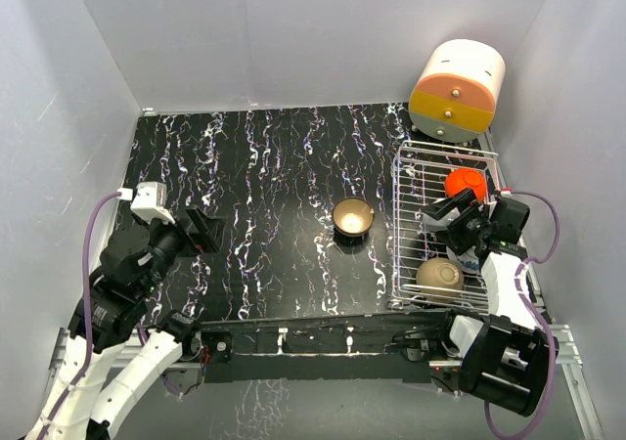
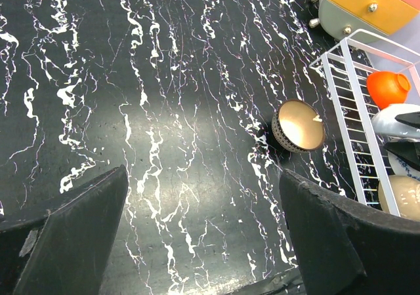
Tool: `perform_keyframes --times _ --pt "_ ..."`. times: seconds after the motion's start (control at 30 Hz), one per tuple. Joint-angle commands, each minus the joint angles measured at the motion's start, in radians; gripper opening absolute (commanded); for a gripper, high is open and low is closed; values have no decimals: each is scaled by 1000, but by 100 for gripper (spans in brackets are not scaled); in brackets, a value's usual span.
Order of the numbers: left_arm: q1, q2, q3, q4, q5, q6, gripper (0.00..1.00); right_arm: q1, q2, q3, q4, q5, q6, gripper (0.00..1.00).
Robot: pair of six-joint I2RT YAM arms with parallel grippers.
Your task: Load the bowls into the dish rack
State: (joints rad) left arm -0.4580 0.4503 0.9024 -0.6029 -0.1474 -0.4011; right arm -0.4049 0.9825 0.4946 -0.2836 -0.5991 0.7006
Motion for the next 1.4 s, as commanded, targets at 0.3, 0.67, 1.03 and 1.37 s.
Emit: perform_keyframes --times 0.3,0.67,1.03,1.37 --pt "-2 -2 22 -6 -13 13 97 -11 -2 5 59 -79 62 99" --pt "-2 -4 16 -2 -11 5 97 -11 -74 10 12 -132 91 99" --pt "-2 -4 8 4 0 -4 97 -9 -151 37 -107 -173 70 99" --pt "-2 1 2 4 17 -3 97 -4 -207 -24 -132 -217 66 99"
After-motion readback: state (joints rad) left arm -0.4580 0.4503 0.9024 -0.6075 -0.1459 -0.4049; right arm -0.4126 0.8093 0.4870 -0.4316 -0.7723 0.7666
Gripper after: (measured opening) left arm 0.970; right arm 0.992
